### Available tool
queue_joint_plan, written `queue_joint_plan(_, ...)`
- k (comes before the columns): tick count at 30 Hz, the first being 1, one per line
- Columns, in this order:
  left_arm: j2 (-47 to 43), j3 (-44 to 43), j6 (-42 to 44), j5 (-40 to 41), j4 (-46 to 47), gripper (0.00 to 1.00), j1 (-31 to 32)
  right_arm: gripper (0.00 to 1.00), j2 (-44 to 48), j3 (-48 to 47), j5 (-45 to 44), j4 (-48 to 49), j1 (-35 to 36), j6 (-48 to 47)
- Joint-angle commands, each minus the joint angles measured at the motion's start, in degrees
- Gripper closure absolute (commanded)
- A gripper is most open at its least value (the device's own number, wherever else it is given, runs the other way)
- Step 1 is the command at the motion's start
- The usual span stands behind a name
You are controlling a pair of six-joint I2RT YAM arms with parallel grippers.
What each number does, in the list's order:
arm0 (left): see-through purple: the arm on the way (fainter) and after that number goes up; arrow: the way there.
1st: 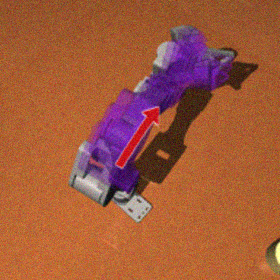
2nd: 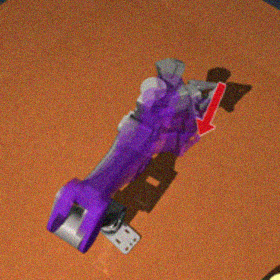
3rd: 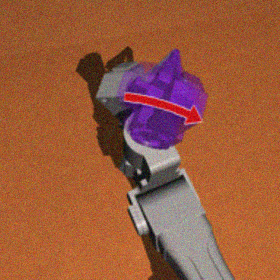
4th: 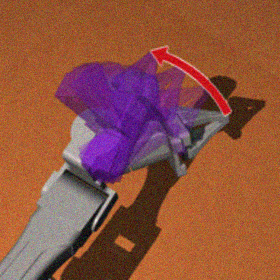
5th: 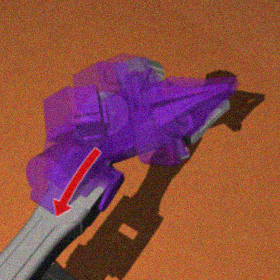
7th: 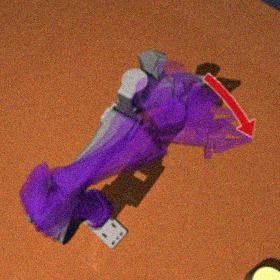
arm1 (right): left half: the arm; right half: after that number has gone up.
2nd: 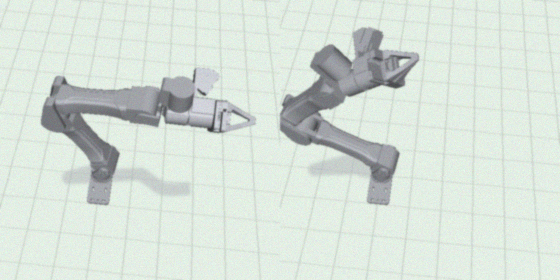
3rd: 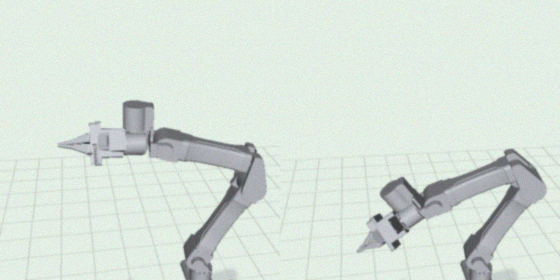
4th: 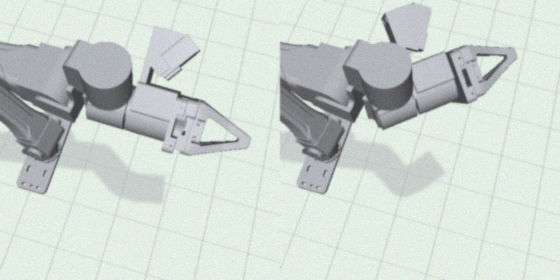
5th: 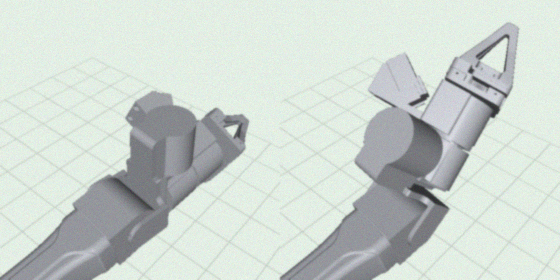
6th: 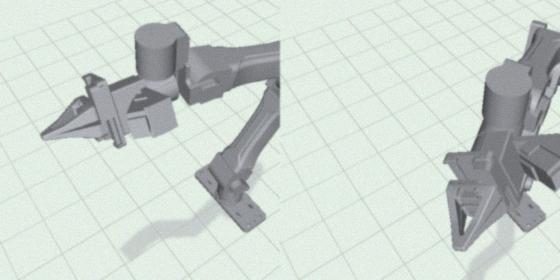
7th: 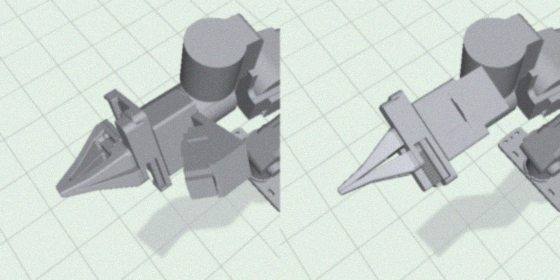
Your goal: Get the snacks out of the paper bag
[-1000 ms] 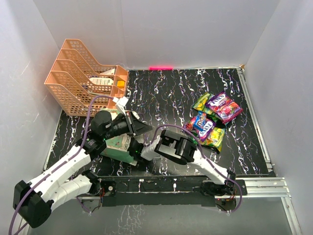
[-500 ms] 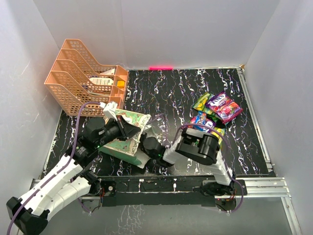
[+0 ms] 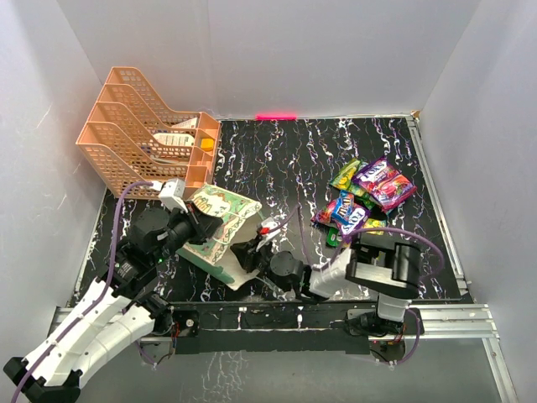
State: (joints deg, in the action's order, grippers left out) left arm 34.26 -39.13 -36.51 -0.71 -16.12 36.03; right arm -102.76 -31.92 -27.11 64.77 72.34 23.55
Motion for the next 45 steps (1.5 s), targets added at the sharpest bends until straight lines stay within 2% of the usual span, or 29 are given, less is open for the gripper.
queue_joint_plan(1,0.3,-1.0,0.1,2.1,-0.4,1.0,0.1,0.78,7.7,2.4,0.8,-2.9,2.3,-4.8)
queue_joint_plan(3,1.1,-1.3,0.2,1.9,-0.2,1.0,0.1,0.67,12.1,2.7,0.9,-10.3,2.8,-4.2)
queue_joint_plan(5,1.8,-1.8,0.4,1.9,-0.3,1.0,0.1,0.54,18.5,1.3,-0.8,-22.8,2.8,-1.6)
queue_joint_plan(8,2.1,-2.2,0.9,1.7,-0.3,1.0,0.1,0.45,27.0,-0.7,-3.6,-40.1,2.8,2.1)
queue_joint_plan(11,2.2,-2.5,1.1,1.2,0.0,1.0,0.1,0.33,35.5,2.2,-5.3,-50.0,2.6,10.7)
queue_joint_plan(13,2.4,-3.0,1.3,0.4,0.2,1.0,0.1,0.29,39.6,4.5,-3.1,-55.4,1.1,17.6)
queue_joint_plan(16,3.1,-3.8,2.0,-1.1,0.3,1.0,0.1,0.25,42.0,6.1,4.7,-56.8,-2.5,25.7)
queue_joint_plan(21,5.0,-5.0,3.1,-3.6,0.5,1.0,0.1,0.2,38.5,8.1,13.7,-47.9,-7.3,34.0)
queue_joint_plan(24,6.6,-6.3,4.0,-5.1,-0.3,1.0,0.1,0.18,34.5,9.1,15.0,-42.7,-8.0,37.3)
queue_joint_plan(32,8.4,-7.7,6.0,-9.5,0.3,1.0,0.1,0.41,21.1,8.9,18.3,-28.5,-10.6,44.9)
queue_joint_plan(37,10.1,-9.8,8.5,-13.8,0.9,1.0,0.1,0.66,14.2,7.5,19.8,-24.0,-10.5,48.1)
queue_joint_plan(43,13.1,-12.9,11.8,-21.7,3.6,1.0,0.2,0.86,7.0,5.8,23.2,-15.8,-10.8,49.0)
queue_joint_plan(45,14.3,-13.9,12.5,-24.0,4.1,1.0,0.2,0.9,5.0,4.6,23.7,-12.9,-10.8,48.3)
